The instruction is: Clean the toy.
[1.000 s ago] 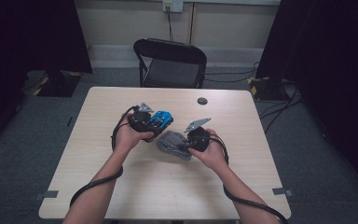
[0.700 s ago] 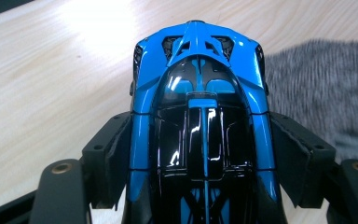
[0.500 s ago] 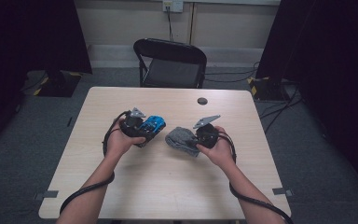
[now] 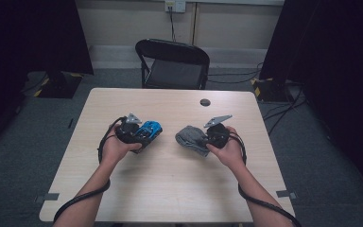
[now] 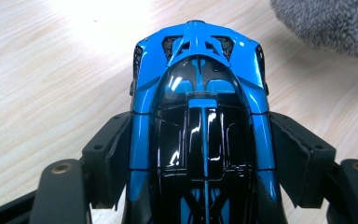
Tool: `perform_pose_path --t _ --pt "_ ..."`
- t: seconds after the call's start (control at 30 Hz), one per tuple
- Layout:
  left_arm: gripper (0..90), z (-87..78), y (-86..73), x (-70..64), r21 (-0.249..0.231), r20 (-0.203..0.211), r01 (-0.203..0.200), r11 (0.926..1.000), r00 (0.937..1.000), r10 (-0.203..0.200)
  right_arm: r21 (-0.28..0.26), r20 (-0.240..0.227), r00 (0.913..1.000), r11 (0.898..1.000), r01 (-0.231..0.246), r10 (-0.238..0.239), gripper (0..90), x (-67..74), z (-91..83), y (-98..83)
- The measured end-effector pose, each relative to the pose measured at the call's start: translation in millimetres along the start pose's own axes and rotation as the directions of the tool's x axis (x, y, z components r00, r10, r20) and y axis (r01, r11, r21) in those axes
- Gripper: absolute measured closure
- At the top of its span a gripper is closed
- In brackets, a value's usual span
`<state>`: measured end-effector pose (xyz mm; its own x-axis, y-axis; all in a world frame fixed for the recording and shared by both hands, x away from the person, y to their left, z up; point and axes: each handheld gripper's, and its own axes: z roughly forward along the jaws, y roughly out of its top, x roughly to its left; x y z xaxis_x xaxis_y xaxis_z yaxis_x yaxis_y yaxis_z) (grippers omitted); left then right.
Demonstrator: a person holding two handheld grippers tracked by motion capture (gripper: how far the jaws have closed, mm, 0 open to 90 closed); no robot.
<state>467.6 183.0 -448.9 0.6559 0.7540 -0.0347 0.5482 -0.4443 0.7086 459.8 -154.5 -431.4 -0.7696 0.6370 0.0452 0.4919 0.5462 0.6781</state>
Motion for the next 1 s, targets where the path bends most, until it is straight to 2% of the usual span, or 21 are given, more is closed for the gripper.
perform_pose_path --t 0.13,0.3,0.5,0.67,0.8,1.0 --pt "28.3 -3.0 -0.2 1.2 -0.010 0.000 -0.010 0.9999 0.9999 0.010 0.007 0.005 1.0000 1.000 -0.005 0.005 77.3 -3.1 -3.2 -1.3" --pt "28.3 -4.6 -2.8 1.8 0.004 -0.006 -0.029 0.9996 0.9996 0.029 0.004 0.025 0.9996 1.000 -0.010 0.010 77.4 -5.8 -7.9 -3.9" --pt "28.3 -3.1 -7.6 3.8 0.006 -0.004 -0.017 0.9998 0.9998 0.017 0.005 0.054 0.9979 0.999 -0.036 0.035 77.3 -14.6 -12.2 -11.5" --pt "28.3 2.2 -11.7 5.8 0.016 -0.005 -0.016 0.9997 0.9999 0.016 0.011 0.073 0.9967 0.999 -0.037 0.036 77.1 -19.6 -11.8 -17.3" --pt "28.3 5.4 -13.8 8.5 0.024 -0.008 -0.012 0.9996 0.9999 0.012 0.003 0.086 0.9944 0.998 -0.063 0.062 77.0 -27.3 -11.7 -22.3" --pt "28.3 12.6 -18.8 12.2 0.033 -0.005 0.005 0.9994 1.0000 -0.005 0.020 0.108 0.9908 0.996 -0.084 0.082 76.3 -37.8 -9.2 -27.9"
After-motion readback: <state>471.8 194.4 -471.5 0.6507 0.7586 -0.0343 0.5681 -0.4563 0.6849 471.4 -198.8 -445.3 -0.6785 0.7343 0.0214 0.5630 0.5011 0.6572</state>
